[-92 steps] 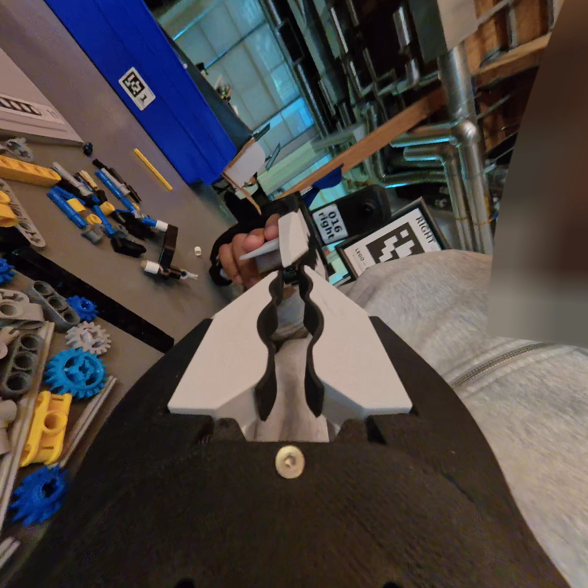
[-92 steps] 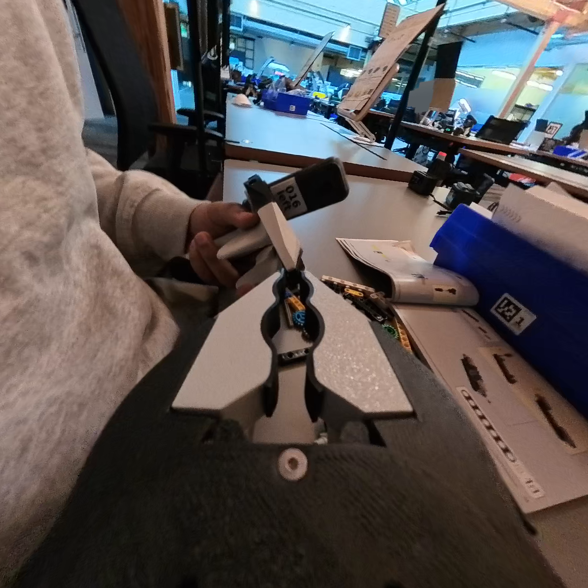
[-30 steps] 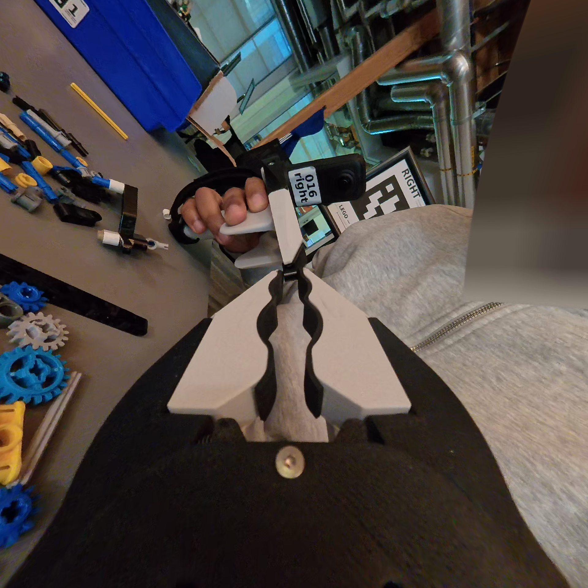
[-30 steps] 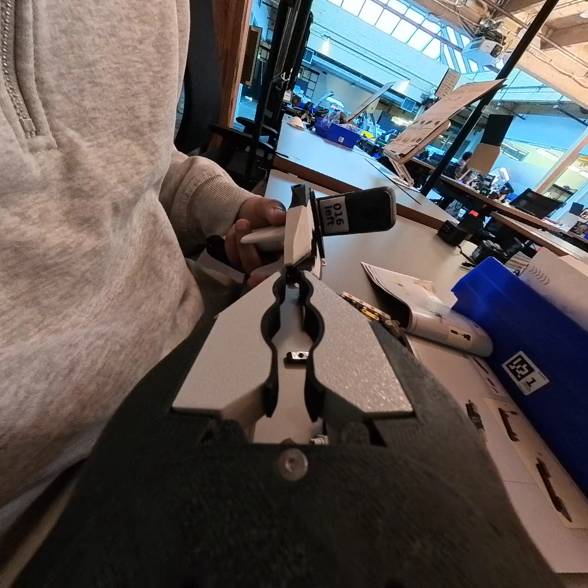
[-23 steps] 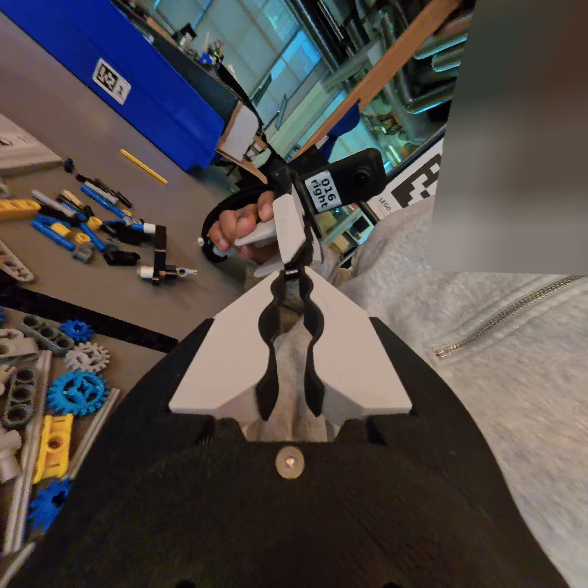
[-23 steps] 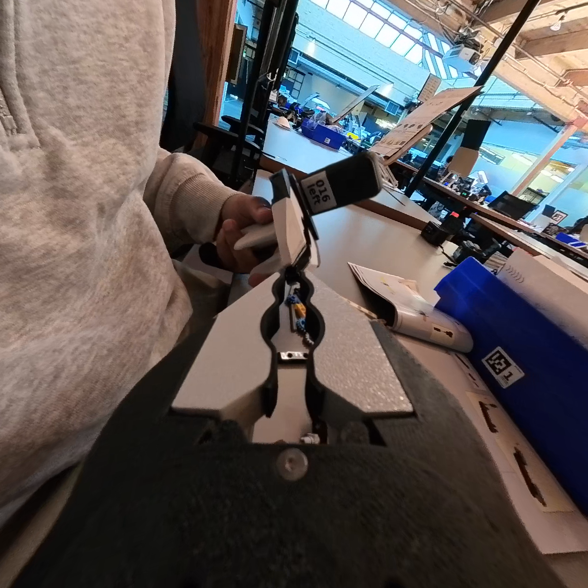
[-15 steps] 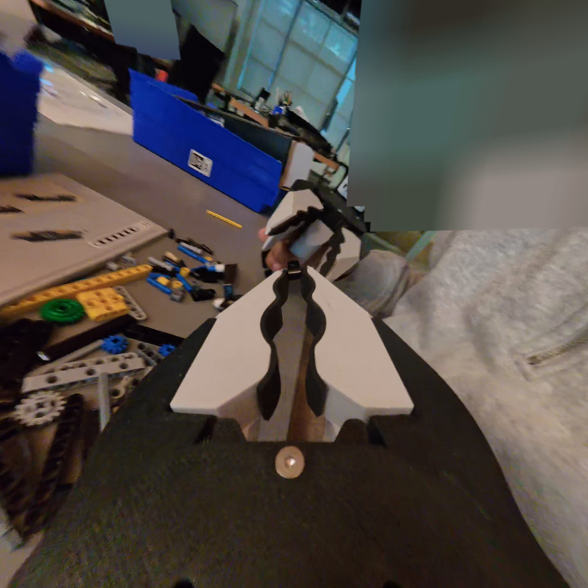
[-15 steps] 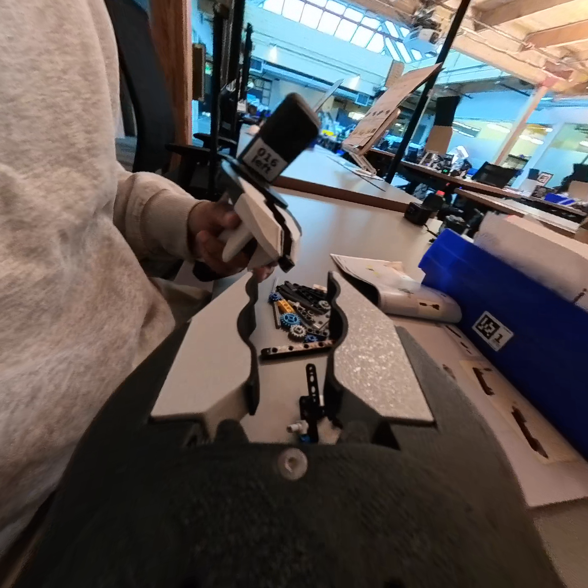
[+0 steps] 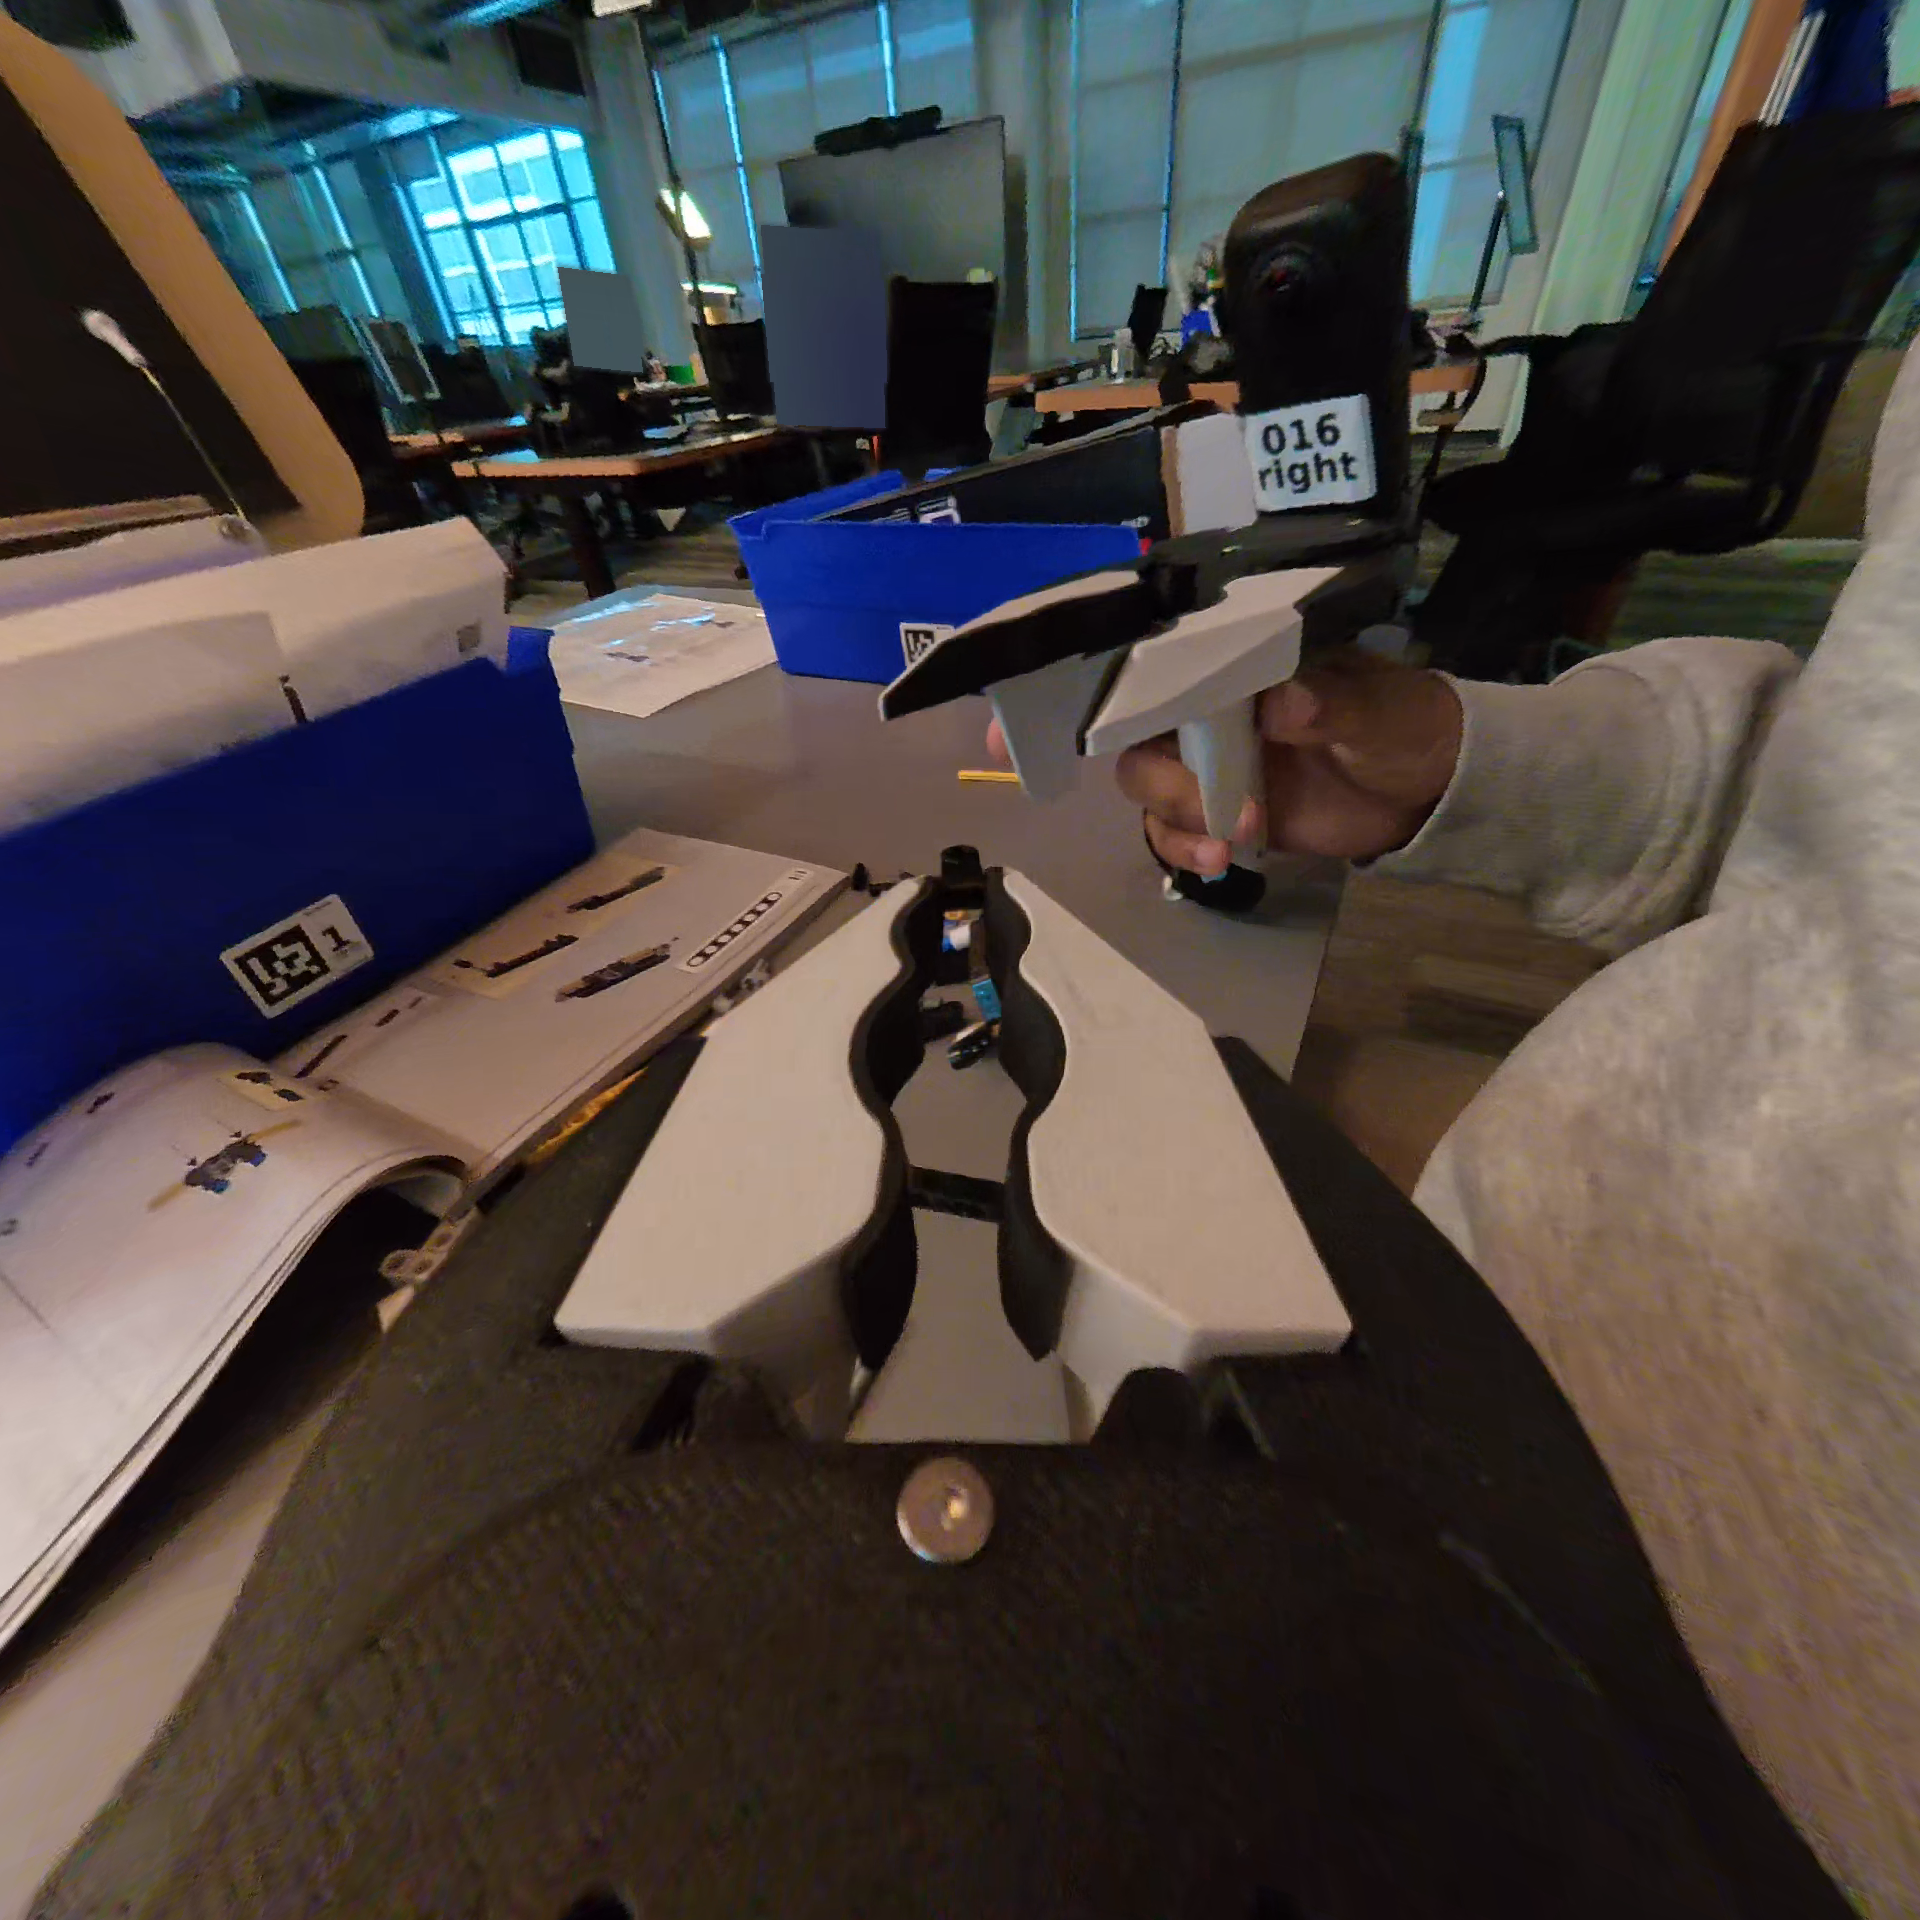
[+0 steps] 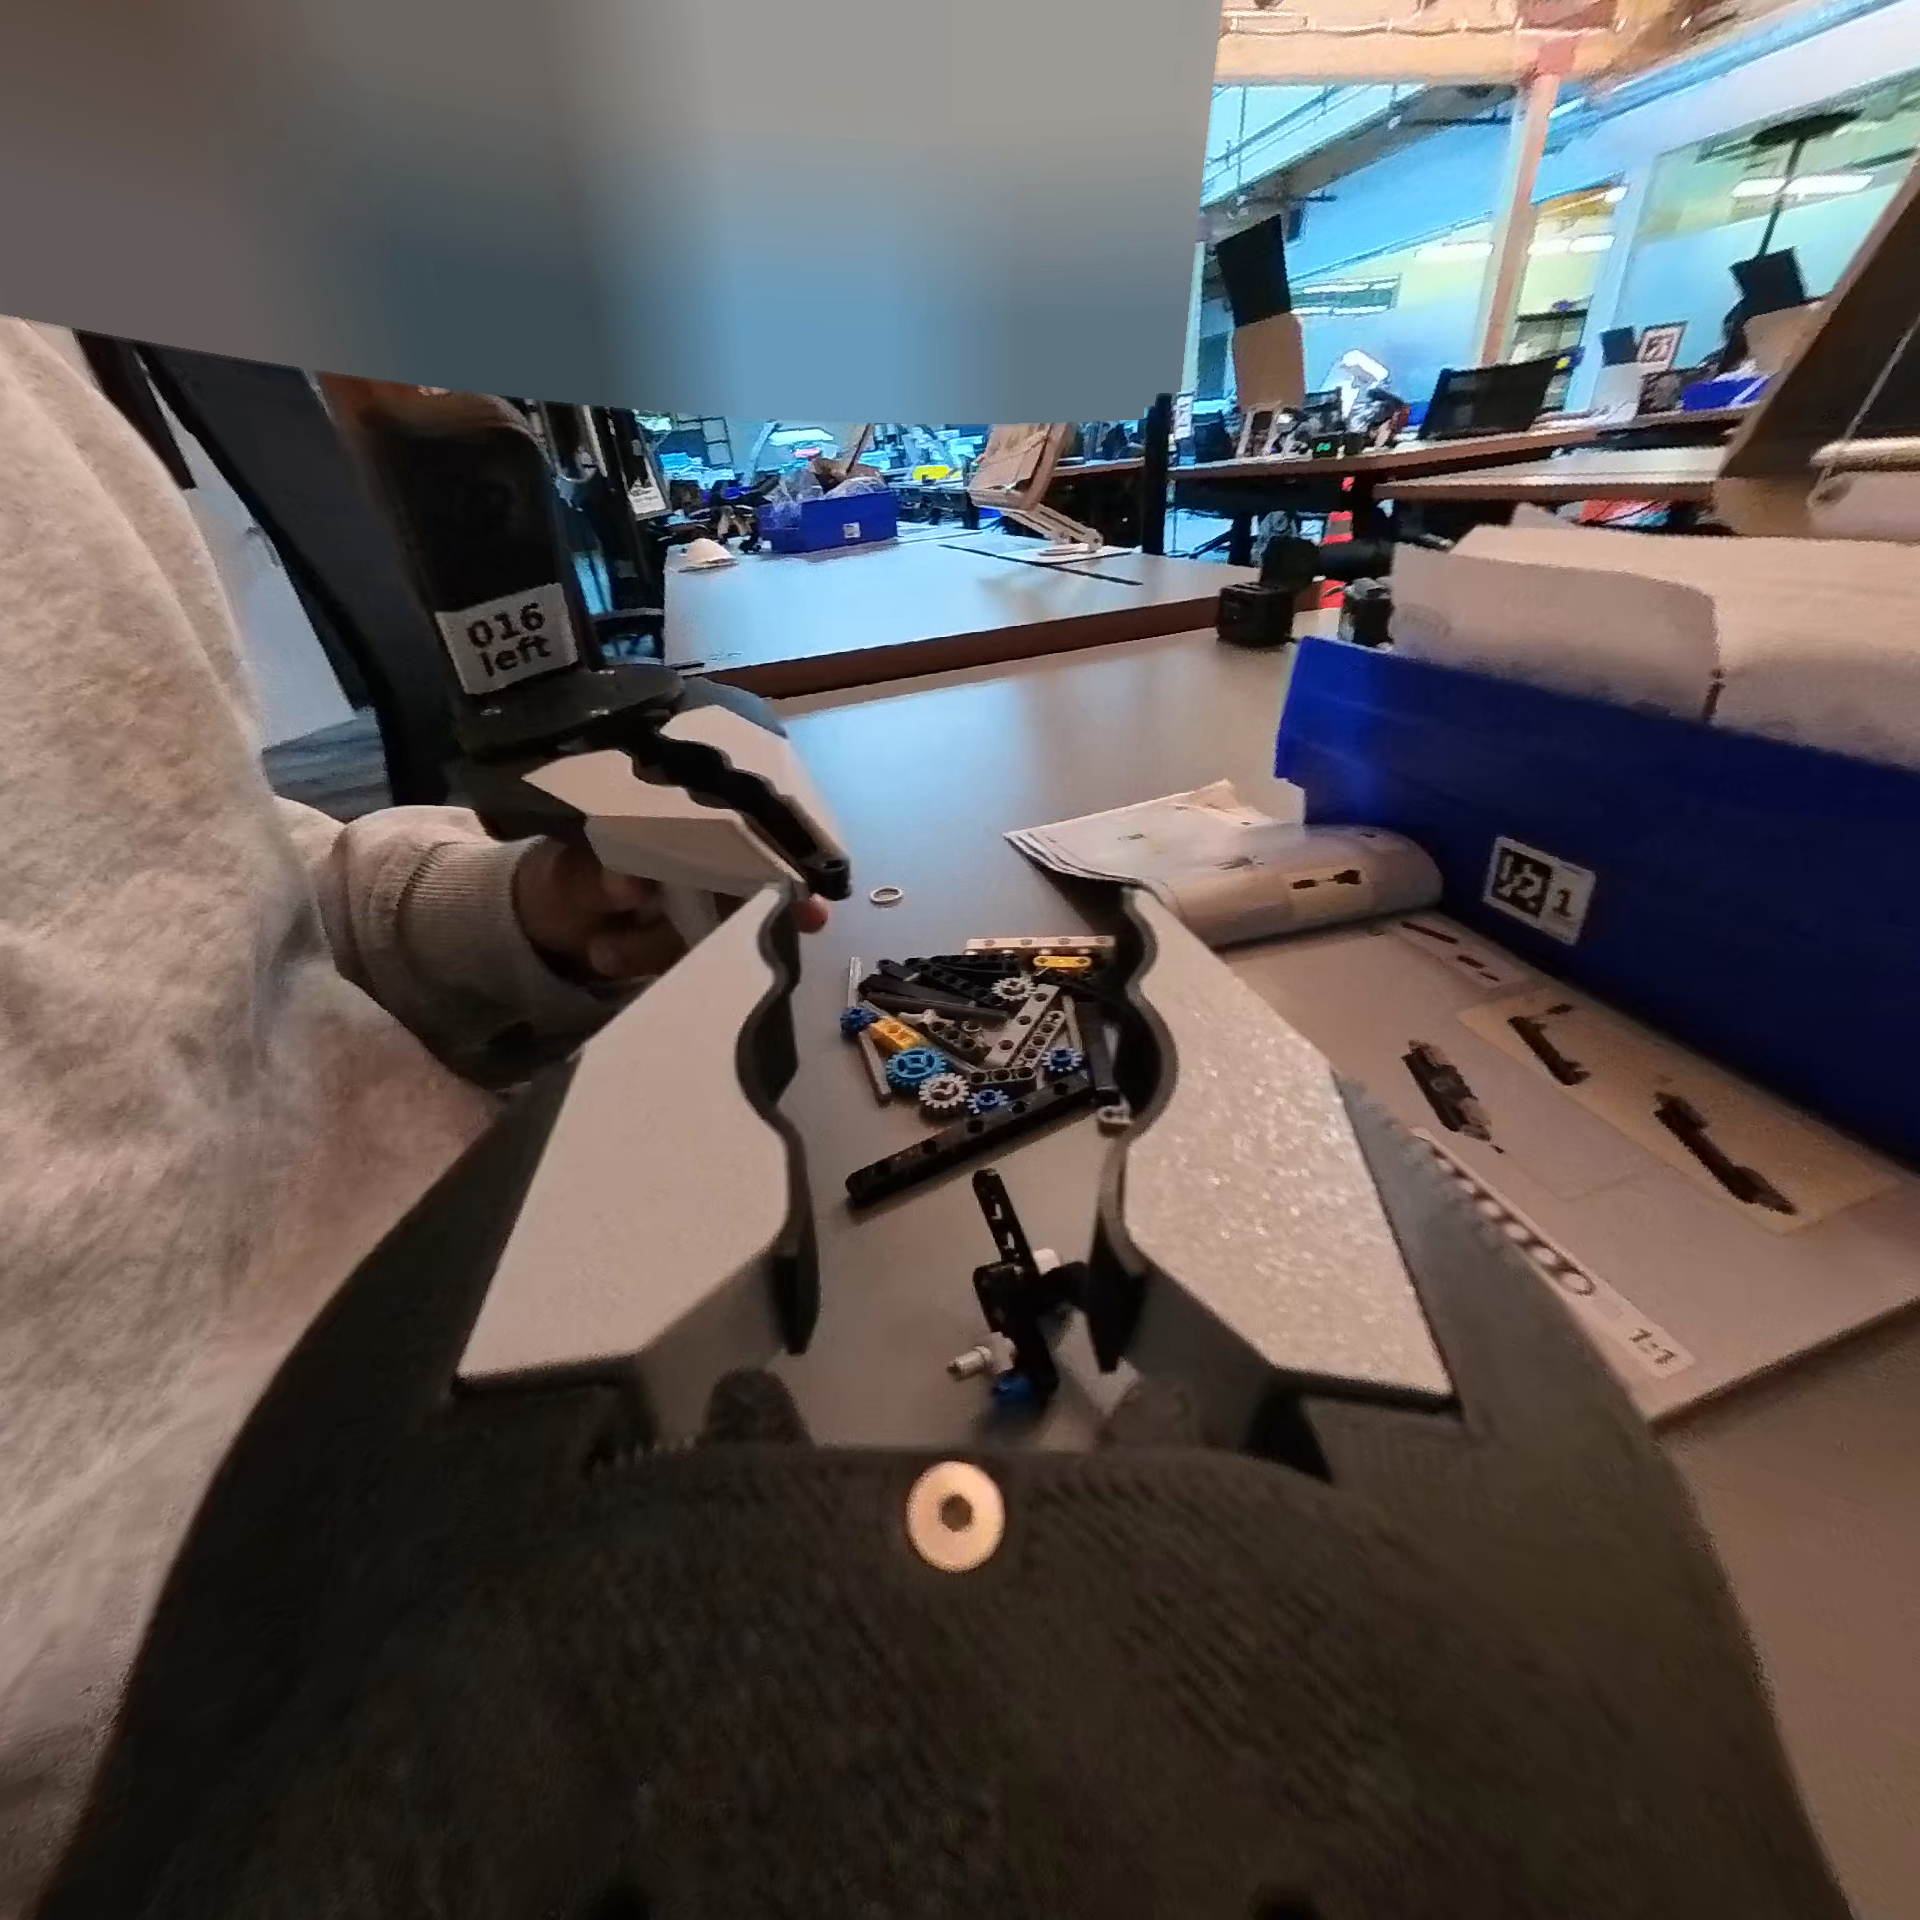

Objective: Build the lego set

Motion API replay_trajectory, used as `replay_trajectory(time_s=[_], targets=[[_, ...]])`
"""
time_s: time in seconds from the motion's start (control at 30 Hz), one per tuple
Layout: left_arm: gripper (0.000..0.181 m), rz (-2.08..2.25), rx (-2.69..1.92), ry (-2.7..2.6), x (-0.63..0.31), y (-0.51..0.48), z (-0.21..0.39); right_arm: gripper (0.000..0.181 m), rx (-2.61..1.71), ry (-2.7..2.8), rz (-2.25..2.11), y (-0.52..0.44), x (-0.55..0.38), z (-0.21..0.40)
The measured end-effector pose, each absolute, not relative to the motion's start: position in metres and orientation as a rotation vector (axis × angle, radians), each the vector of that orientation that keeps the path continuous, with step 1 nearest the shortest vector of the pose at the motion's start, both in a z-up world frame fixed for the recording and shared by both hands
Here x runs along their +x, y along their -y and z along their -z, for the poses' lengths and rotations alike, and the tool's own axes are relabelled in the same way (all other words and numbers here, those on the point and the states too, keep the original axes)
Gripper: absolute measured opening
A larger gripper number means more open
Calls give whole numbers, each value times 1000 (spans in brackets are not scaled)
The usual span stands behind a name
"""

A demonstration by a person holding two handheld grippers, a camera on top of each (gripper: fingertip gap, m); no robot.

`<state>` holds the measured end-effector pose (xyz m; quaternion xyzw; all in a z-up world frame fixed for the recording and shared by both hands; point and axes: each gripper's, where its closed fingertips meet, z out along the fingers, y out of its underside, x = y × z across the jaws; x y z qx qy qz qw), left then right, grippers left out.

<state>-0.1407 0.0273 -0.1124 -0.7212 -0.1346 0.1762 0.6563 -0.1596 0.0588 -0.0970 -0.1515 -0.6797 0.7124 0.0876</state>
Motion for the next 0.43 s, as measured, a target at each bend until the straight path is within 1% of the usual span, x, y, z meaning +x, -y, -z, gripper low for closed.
replay_trajectory(time_s=[0.07,0.1,0.13,0.17,0.2,0.27,0.37,0.43], targets=[[7,-406,-1643,305,-141,-27,114,54,-445,2004,-2066,-62,-163,97],[7,-408,-1642,309,-142,-26,115,49,-463,1994,-2015,-65,-168,99],[7,-408,-1643,312,-143,-26,115,38,-504,1997,-1919,-72,-175,104],[7,-403,-1650,318,-144,-26,117,15,-582,2004,-1749,-86,-189,114],[7,-401,-1648,325,-145,-26,118,2,-652,1983,-1561,-106,-204,122],[6,-391,-1642,341,-147,-24,118,9,-762,1884,-1288,-153,-227,125],[6,-379,-1625,367,-150,-22,117,26,-953,1846,-1052,-214,-240,139],[6,-372,-1621,386,-153,-21,119,31,-1087,1848,-948,-245,-241,156]])
